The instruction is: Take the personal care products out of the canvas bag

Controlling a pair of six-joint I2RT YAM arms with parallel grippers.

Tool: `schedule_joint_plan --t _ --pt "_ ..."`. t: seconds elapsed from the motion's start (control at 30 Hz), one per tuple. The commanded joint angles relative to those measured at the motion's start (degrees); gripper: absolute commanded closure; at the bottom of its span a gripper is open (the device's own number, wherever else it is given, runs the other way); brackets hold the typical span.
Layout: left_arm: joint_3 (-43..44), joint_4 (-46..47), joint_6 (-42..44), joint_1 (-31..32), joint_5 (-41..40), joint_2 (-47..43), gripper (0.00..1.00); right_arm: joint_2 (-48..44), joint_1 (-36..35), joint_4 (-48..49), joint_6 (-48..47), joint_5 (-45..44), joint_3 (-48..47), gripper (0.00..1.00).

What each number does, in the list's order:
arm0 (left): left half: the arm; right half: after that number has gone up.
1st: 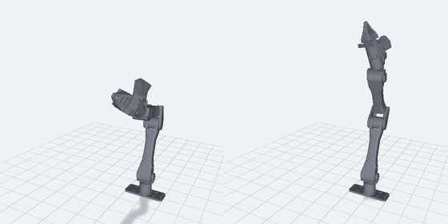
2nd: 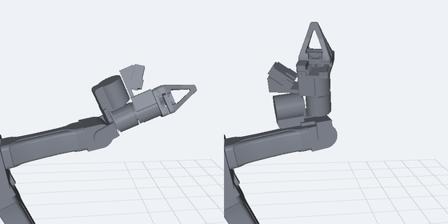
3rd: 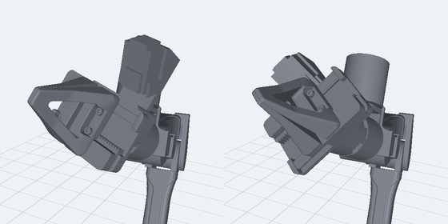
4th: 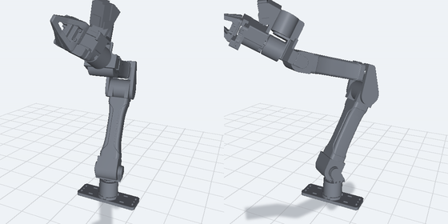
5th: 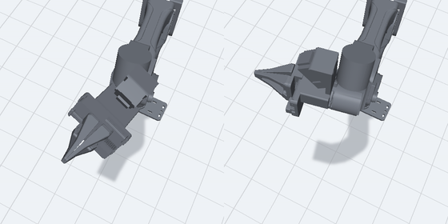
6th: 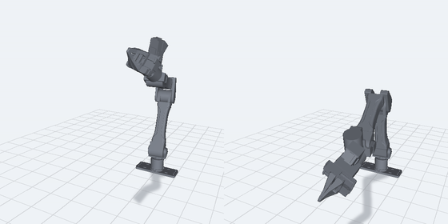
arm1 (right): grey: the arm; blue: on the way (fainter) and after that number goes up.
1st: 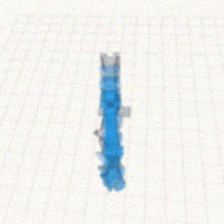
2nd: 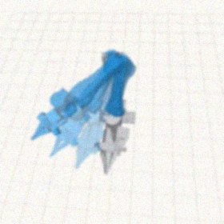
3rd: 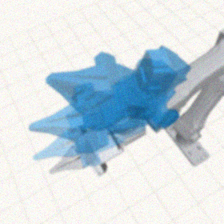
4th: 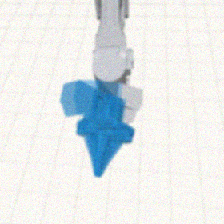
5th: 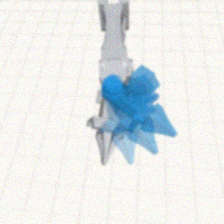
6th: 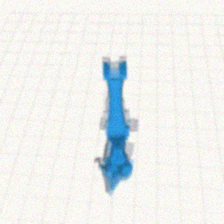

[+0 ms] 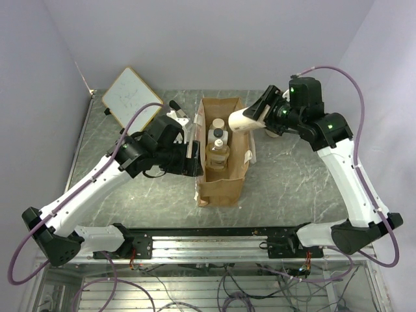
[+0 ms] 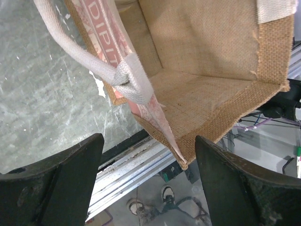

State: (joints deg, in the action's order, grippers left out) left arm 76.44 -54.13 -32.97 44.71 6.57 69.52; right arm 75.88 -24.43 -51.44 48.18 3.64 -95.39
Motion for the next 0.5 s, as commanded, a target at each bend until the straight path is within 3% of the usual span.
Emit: schedule_joint_plan --t 0.0,0.27,0.47 --pt "4.1 -1.9 3.9 -0.5 -0.8 -1.4 0.1 -4.1 0.5 -2.2 0.2 -8.3 -6.2 1.0" --pt "5.3 -0.6 5.6 -1.5 0.6 -0.3 0.1 -10.1 0.5 -9.1 1.0 -21.7 -2.1 1.0" --pt "5.7 0.0 5.0 -4.3 0.4 1.2 0.1 -7.4 0.6 -7.1 -5.2 -32.2 1.3 1.0"
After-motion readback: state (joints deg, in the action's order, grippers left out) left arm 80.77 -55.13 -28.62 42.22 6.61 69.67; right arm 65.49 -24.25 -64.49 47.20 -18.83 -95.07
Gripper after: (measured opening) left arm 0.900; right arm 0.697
